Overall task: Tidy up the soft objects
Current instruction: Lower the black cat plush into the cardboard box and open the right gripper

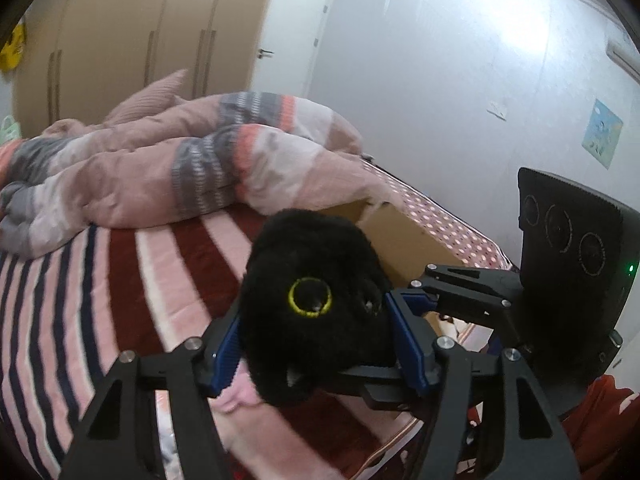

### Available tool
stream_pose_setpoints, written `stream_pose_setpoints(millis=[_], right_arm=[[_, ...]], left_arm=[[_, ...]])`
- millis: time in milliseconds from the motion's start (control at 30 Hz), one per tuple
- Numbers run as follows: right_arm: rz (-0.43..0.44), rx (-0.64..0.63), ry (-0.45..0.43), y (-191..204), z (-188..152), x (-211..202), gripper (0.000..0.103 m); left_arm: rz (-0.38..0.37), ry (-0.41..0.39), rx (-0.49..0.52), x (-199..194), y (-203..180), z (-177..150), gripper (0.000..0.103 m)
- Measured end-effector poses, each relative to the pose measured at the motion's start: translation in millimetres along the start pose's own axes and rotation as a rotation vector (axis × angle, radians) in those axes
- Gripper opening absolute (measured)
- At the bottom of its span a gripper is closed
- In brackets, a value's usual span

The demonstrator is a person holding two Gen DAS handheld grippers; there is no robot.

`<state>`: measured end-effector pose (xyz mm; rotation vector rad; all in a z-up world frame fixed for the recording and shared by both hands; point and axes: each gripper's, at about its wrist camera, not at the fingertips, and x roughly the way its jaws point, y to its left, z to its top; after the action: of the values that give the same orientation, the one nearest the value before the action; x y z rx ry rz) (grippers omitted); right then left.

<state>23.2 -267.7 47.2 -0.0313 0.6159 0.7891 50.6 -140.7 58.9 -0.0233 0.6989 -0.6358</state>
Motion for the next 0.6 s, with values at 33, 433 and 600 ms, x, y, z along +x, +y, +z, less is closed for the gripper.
stream_pose_setpoints(millis=[33,433,600], right_arm=[[-0.011,0.012,0.001,-12.1,-4.0,-7.3,0.049],[-0.071,0.102,0.059,-108.2,-38.0,-33.6,0.052],[-0.085,0.124,0.097,-125.2,-45.1,-33.9,0.053]], left_arm=[[-0.007,0.011,0.008,10.3,-8.0,3.5,0.063],[-0.006,0.146,0.105,98.0,-64.5,23.8,0.063],[-0.007,0.183,0.109,115.8,-67.9,23.4,0.063]])
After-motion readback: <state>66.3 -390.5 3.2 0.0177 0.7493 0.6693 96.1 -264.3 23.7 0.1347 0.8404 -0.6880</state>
